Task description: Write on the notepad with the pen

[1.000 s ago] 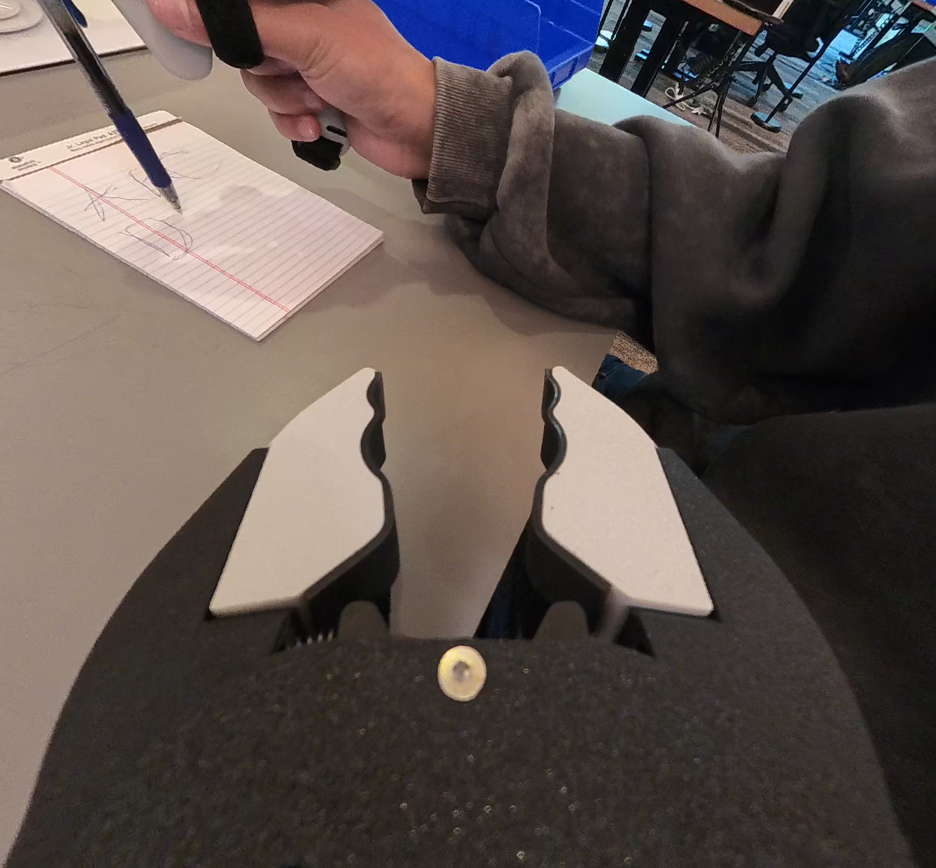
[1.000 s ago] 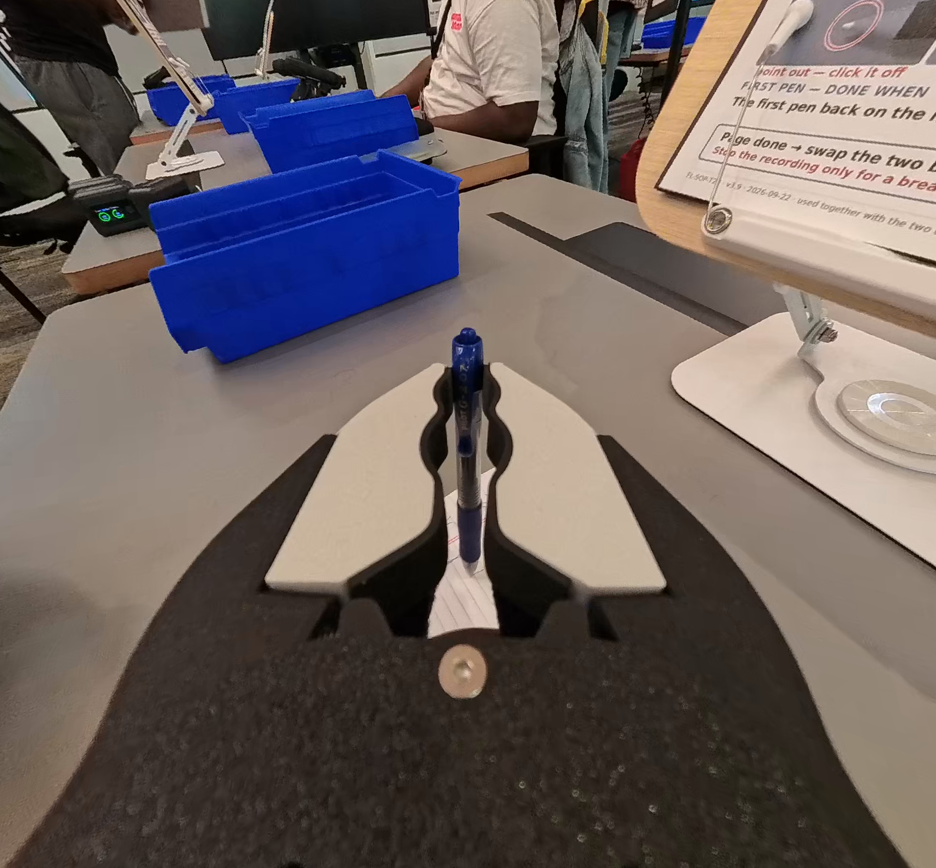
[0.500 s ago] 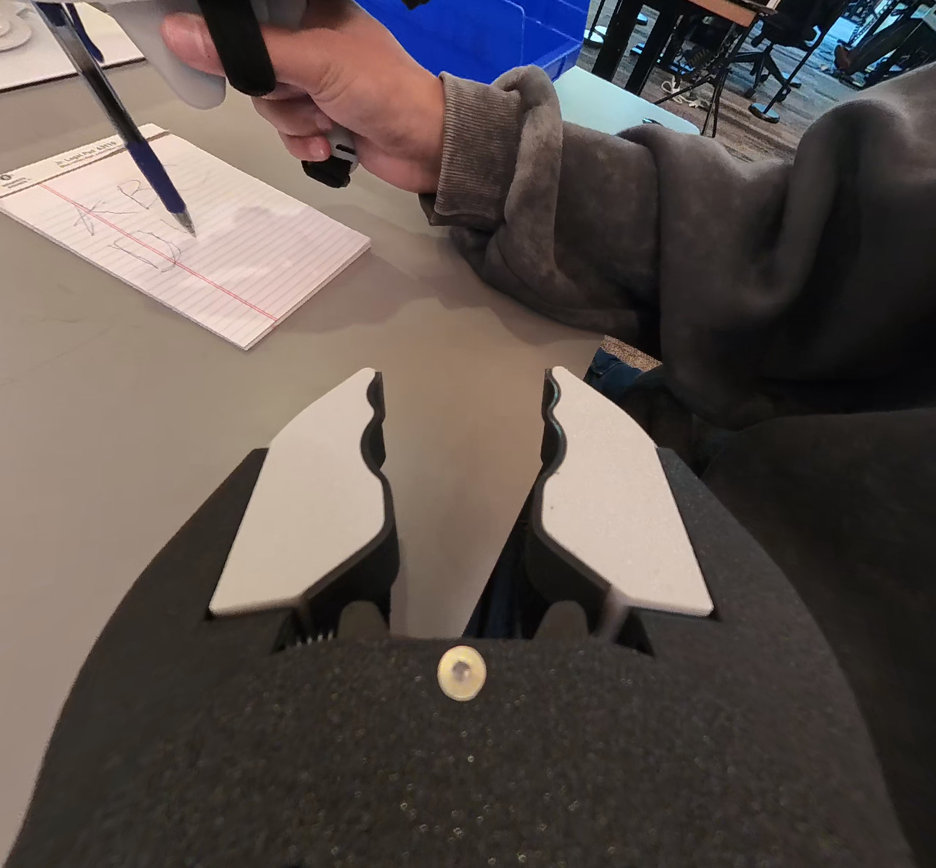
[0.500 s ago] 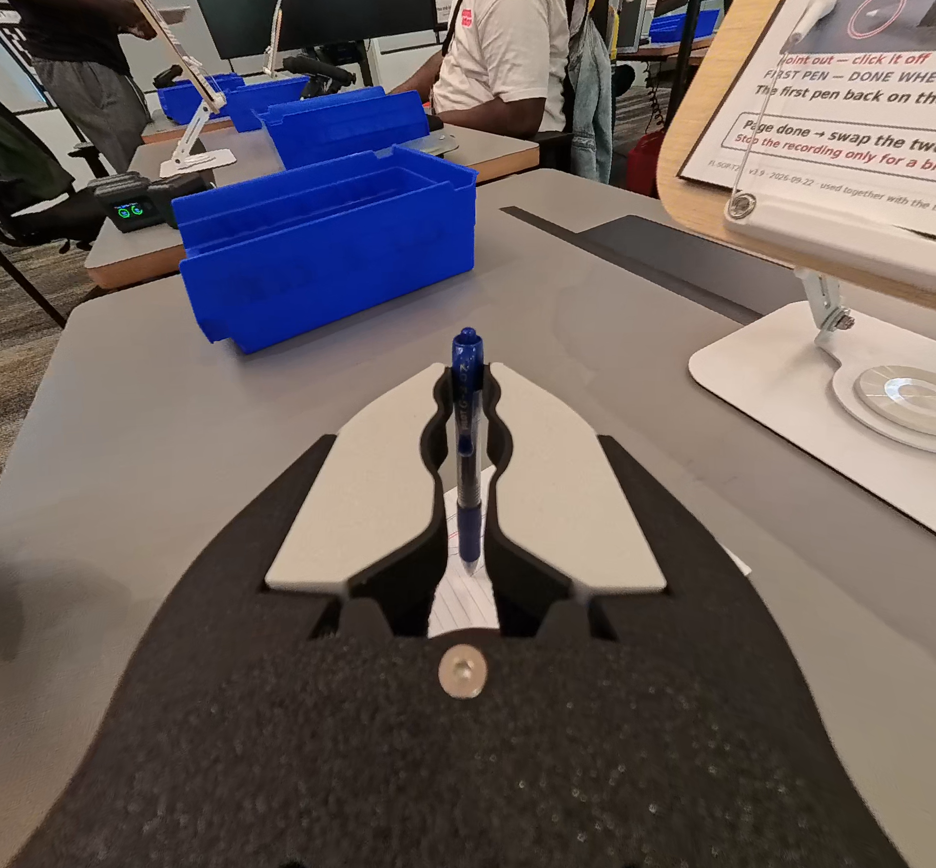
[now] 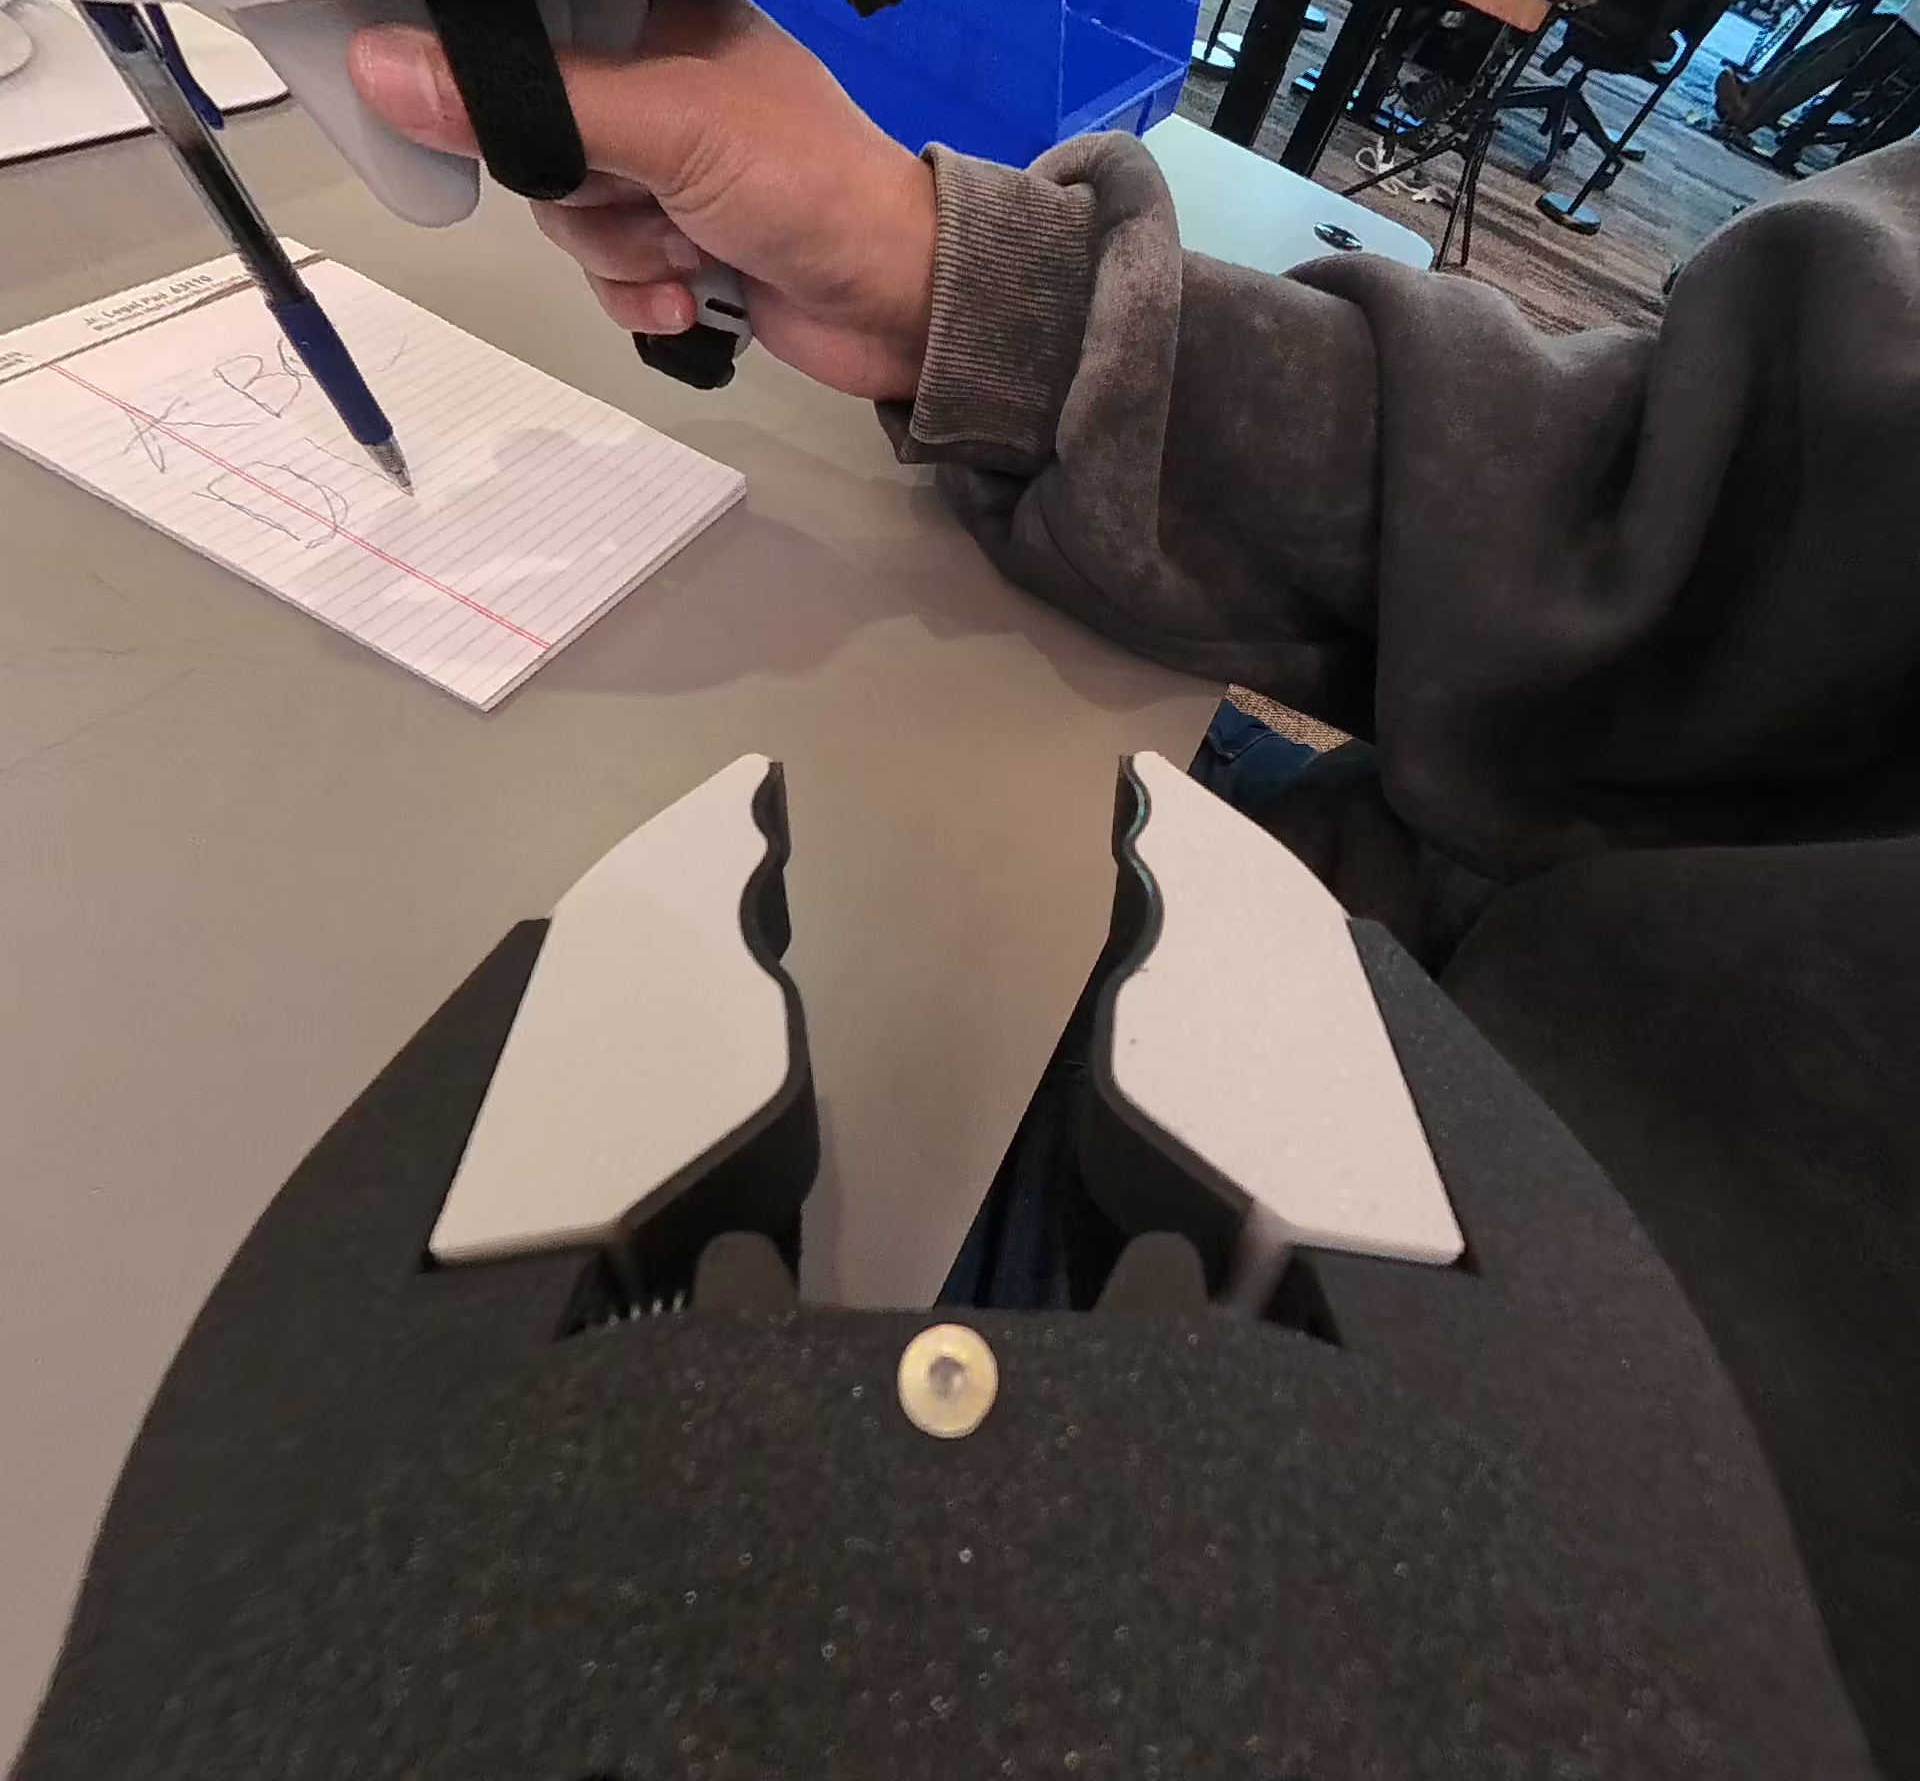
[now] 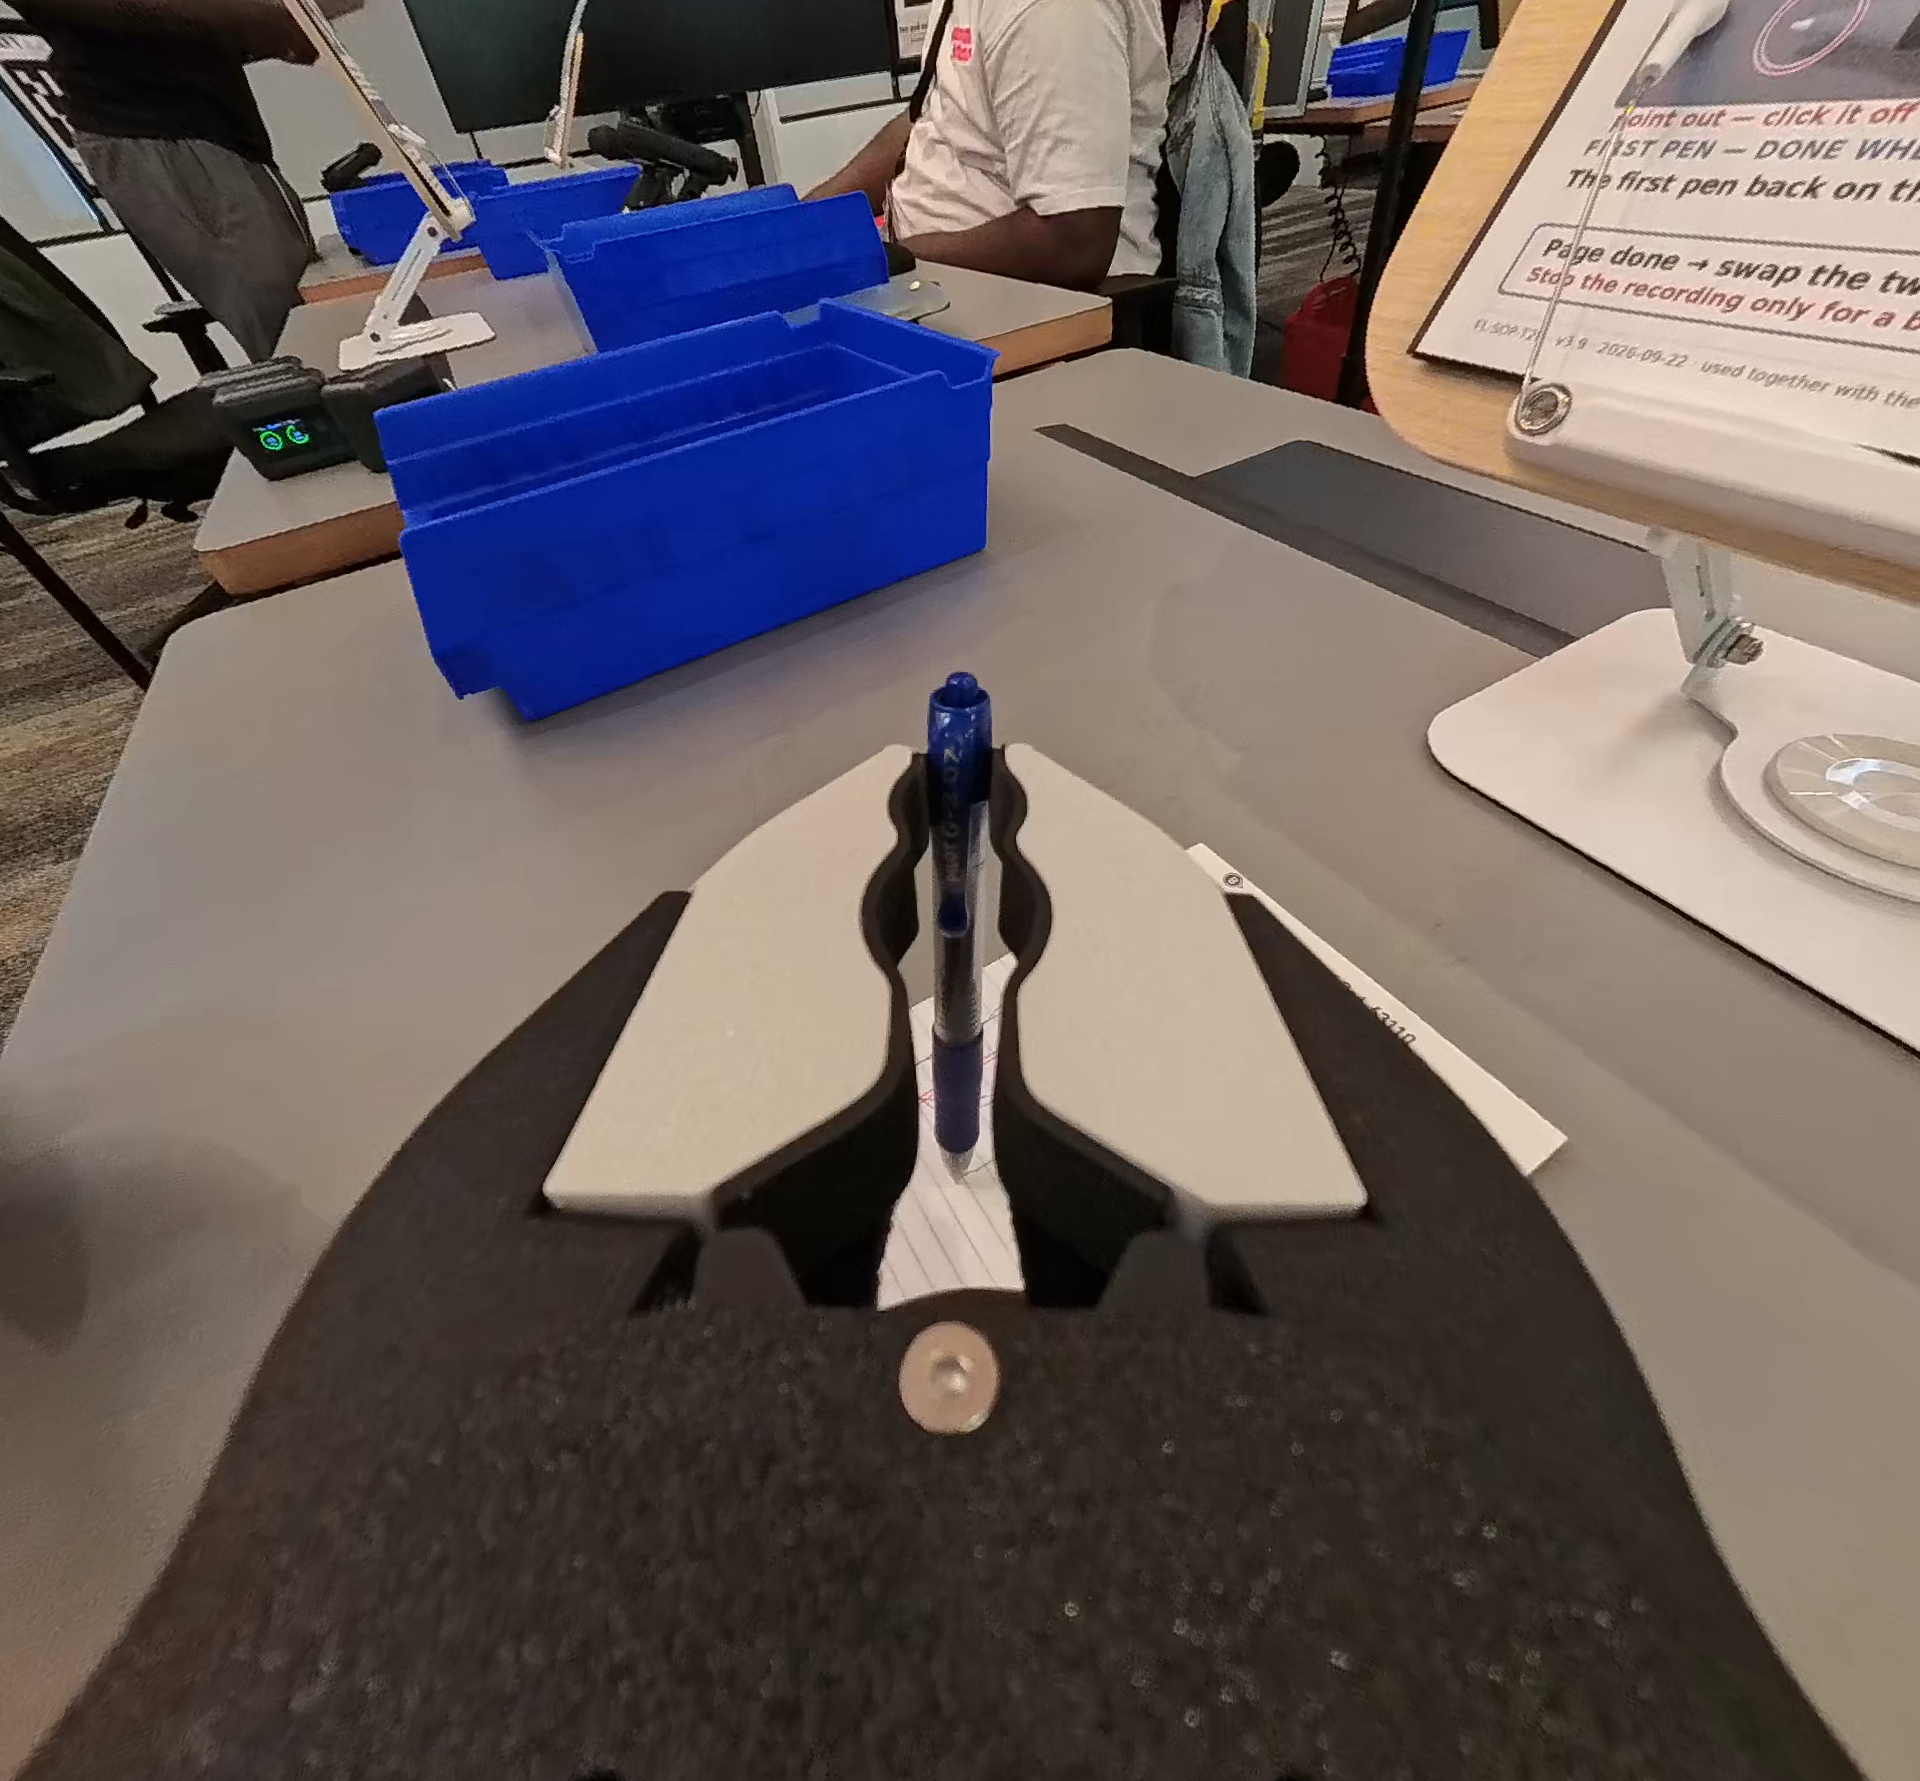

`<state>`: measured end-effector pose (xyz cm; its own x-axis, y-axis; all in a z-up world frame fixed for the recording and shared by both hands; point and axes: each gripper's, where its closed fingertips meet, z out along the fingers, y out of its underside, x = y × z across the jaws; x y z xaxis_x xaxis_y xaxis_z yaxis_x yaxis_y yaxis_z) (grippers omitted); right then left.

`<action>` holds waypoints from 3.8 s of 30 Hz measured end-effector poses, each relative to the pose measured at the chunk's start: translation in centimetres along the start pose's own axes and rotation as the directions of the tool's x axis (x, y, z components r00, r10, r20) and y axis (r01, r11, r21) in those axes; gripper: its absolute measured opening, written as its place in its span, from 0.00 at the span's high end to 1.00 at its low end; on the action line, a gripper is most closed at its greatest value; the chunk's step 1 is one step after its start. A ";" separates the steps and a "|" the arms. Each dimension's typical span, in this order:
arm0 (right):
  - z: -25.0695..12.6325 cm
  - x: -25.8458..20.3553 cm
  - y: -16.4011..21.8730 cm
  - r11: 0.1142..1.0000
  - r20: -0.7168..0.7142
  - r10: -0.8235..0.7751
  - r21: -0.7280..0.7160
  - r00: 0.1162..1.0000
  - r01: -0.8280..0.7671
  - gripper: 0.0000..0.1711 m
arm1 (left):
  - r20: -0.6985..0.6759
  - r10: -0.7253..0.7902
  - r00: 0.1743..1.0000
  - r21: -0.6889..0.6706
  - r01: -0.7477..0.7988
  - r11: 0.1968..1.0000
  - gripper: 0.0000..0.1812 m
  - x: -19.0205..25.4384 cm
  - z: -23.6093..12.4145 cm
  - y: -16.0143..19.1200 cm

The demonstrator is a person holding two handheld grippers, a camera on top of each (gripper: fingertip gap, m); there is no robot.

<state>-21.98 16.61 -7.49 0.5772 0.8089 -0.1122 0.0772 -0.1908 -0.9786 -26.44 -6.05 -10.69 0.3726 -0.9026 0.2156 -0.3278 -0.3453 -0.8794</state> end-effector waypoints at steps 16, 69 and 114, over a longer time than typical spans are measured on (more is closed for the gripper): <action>-1.1 0.7 0.1 1.000 -0.032 -0.021 -0.017 0.999 0.020 0.94 | -0.003 0.007 1.000 -0.006 -0.007 1.000 0.67 0.2 0.2 0.0; -1.6 3.1 -0.2 1.000 -0.065 -0.016 -0.015 0.998 0.015 0.94 | -0.008 0.007 1.000 -0.026 -0.007 1.000 0.67 0.3 0.5 0.4; -0.6 3.9 -0.4 0.999 -0.088 -0.019 -0.031 0.996 0.016 0.94 | -0.006 0.004 1.000 -0.030 -0.004 1.000 0.67 0.0 0.4 0.6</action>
<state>-19.21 19.52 -7.39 0.6446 0.7605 -0.0781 0.1116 -0.1946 -0.9745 -26.25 -6.16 -11.40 0.3659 -0.9055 0.2149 -0.3548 -0.3492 -0.8673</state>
